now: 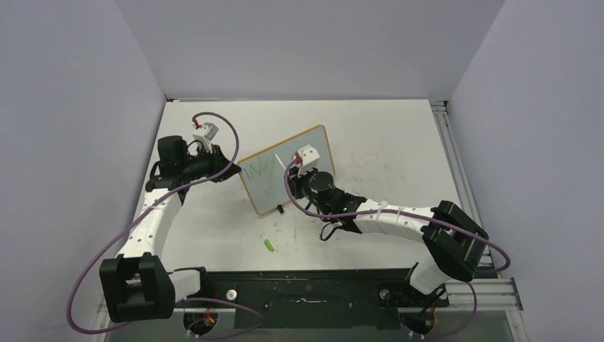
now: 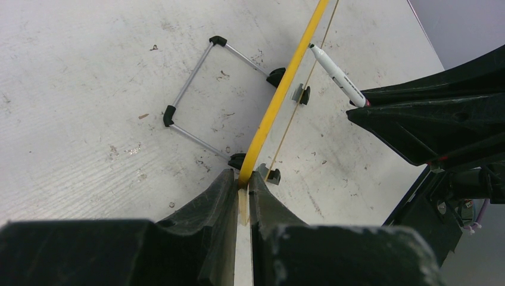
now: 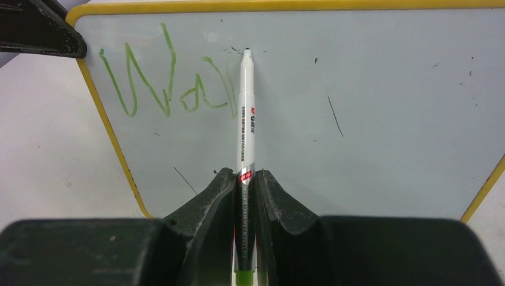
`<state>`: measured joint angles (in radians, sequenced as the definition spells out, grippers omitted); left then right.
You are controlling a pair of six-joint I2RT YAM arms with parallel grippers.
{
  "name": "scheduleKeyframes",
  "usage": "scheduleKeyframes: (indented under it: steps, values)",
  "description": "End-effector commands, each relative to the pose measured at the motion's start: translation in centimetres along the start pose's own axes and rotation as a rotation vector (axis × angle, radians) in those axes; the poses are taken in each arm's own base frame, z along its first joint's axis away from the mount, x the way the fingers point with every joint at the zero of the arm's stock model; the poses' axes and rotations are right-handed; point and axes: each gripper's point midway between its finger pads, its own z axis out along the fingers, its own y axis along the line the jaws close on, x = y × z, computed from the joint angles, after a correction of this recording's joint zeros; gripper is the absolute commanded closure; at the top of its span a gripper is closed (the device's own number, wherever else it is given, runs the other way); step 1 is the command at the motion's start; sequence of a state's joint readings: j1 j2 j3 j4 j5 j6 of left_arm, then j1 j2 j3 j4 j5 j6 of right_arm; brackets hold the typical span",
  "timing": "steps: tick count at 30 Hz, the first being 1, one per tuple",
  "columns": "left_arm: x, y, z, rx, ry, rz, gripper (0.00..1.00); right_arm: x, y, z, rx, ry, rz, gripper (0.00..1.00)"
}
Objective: Write a sentence on the whiteboard
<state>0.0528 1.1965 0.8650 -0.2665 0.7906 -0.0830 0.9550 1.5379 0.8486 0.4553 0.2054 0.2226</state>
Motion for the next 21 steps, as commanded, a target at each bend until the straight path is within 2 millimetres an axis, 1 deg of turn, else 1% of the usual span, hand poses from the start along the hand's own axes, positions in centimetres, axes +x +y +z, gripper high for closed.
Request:
scheduleKeyframes:
  steps: [1,21]
  values:
    - [-0.9,-1.1,-0.3,0.023,-0.012,0.033,1.00,-0.6,-0.9,0.7,0.033,-0.017,0.017,0.95]
    - [-0.9,-1.1,-0.4,0.015,-0.017,0.038,1.00,-2.1,-0.7,0.2,0.022,-0.024,-0.002,0.95]
